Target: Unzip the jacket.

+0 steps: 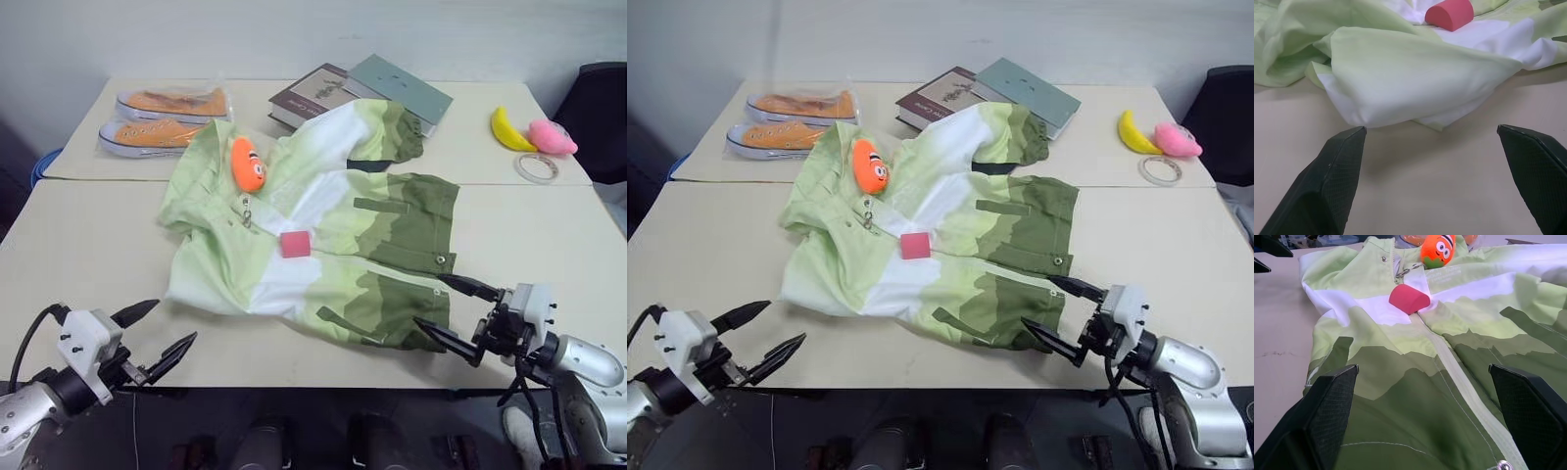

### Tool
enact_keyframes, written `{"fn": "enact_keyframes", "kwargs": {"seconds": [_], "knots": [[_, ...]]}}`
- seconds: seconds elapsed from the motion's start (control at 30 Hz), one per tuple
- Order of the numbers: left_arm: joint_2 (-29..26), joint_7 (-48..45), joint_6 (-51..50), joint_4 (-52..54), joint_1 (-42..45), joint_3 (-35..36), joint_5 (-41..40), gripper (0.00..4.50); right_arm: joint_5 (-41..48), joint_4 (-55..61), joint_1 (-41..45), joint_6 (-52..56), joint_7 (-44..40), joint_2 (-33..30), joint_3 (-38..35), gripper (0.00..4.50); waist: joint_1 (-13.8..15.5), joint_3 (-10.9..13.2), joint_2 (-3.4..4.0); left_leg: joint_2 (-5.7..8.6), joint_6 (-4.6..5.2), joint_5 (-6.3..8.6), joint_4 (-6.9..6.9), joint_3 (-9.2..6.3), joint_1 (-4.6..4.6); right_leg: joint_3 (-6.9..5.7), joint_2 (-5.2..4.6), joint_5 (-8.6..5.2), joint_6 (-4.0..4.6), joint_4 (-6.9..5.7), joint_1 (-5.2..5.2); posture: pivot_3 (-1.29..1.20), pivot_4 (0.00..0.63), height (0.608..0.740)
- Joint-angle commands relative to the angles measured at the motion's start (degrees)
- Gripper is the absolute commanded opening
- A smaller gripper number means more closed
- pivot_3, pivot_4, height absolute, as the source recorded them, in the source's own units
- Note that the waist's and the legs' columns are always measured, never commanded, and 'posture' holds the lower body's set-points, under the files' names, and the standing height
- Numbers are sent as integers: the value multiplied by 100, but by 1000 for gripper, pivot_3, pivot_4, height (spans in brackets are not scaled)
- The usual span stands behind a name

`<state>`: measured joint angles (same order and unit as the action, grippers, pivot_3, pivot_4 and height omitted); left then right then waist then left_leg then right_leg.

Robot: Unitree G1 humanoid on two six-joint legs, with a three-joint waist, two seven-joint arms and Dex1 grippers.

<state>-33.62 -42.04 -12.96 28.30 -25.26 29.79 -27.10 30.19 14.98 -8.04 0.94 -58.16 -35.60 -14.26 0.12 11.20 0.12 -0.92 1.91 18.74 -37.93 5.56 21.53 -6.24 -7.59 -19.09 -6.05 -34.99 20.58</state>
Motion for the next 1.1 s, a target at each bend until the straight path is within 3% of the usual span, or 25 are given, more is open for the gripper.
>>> {"fn": "enact_keyframes", "kwargs": {"seconds": [0.03, 0.17, 0.27, 0.5, 0.6, 0.7, 0.8, 0.93, 1.1], "knots": [[28, 1, 158, 11, 82, -30, -1, 4500, -21, 73, -109, -149, 30, -35, -183, 4486, -8, 0, 0, 0, 0, 0, 0, 0, 0, 0, 0, 0, 0, 0, 0, 0, 150, 740], [38, -216, 280, -122, 156, 16, -148, 4500, -30, 82, -154, -226, 43, 52, -91, 4486, -23, 0, 0, -1, -2, -3, 0, 0, -1, 0, 0, 0, 0, -2, 1, 0, 150, 740], [-195, -637, -111, -300, 274, 231, -786, 4500, -14, 94, -123, -277, 2, 111, -5, 4486, -29, 0, 0, -3, -3, -4, 0, 1, -2, 0, 2, 0, 0, -4, 2, 0, 150, 740], [-520, -559, -731, -91, 629, 134, -1193, 4500, -88, 162, -125, -519, -423, 16, 222, 4486, -17, 0, 1, 0, -2, -7, 0, -1, -2, 0, -1, 0, 0, -6, 0, 0, 150, 740], [-451, 36, -1452, 443, 867, -84, -1752, 4500, -91, 211, -144, -702, -365, 132, 208, 4486, -14, 1, 1, 0, -1, -4, 0, -3, -2, -1, 0, 0, 0, -6, -1, 0, 150, 740], [-219, 1290, -2334, 524, 1791, -217, -2847, 4500, -13, 320, 84, -674, -2, 344, 204, 4486, 0, 1, -2, 2, 2, -5, -6, -5, -2, 0, 0, 2, -4, -6, -9, 0, 150, 740], [-283, 2005, -3152, 469, 2520, -819, -2929, 4500, 23, 352, 380, -597, 455, 634, 180, 4486, -10, 0, -4, 3, -9, -22, -14, -12, -8, -2, 1, 4, -8, -23, -12, 0, 150, 740], [502, 3450, -3874, -23, 3722, -1688, -2689, 4500, 1, 363, 711, -594, 845, 910, 244, 4486, -5, 0, -3, 10, -15, -27, -8, -6, -20, 2, 7, 4, -8, -60, -9, 0, 150, 740], [1769, 4610, -3610, -805, 4540, -2409, -1580, 4500, -69, 359, 810, -637, 982, 1060, 384, 4486, 42, -2, -8, 13, -12, -34, -10, -4, -14, 0, 18, 4, -9, -65, -7, 0, 150, 740]]}}
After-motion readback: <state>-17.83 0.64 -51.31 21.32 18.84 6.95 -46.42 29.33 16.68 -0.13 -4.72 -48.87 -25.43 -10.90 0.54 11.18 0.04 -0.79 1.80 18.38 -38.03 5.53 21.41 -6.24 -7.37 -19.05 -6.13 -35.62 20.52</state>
